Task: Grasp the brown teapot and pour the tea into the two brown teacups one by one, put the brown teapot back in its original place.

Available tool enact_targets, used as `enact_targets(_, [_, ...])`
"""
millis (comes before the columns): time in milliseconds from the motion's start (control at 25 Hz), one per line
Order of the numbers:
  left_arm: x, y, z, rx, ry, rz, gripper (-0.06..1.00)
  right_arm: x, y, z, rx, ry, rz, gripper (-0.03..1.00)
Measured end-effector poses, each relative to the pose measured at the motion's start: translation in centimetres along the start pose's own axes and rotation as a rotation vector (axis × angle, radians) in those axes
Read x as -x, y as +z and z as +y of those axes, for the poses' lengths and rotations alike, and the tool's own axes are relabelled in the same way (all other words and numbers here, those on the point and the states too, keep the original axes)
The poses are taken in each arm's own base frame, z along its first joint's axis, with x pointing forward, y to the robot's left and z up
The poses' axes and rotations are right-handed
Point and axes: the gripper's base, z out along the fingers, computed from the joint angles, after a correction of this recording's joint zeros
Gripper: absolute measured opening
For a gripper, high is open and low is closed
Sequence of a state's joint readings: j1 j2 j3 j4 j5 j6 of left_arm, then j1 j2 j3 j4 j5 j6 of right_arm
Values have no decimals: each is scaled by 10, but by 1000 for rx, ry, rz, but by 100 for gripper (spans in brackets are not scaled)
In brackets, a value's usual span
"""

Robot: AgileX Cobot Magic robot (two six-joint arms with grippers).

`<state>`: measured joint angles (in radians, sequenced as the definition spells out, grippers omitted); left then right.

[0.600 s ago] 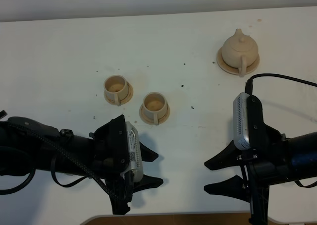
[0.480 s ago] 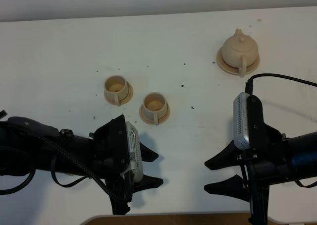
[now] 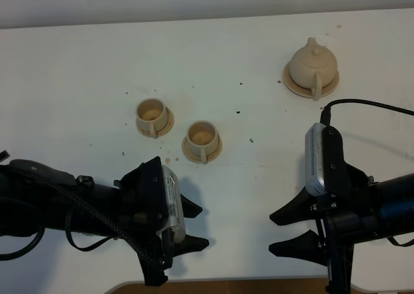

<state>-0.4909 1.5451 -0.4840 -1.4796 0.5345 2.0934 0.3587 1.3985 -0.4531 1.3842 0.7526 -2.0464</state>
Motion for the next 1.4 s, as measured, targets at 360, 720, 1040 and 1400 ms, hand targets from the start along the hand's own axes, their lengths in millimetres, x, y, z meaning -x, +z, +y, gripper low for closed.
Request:
enact_targets(360, [24,-48,11,397,-129,-93,50,-3,-6,-12,-167,46,53,43])
enact_targets(720, [48,-116,-12,589,-474,-440,50,12,-13,-33,-337,149,7,43])
enact_targets(1040, [51,-127,-51,328,-564,-393,50,37,-21,-46,-375,155,-66,43])
enact_targets(1400, [7,-157,-58,595,-812,259,50,51,-26,-53,-397,160,-106,43])
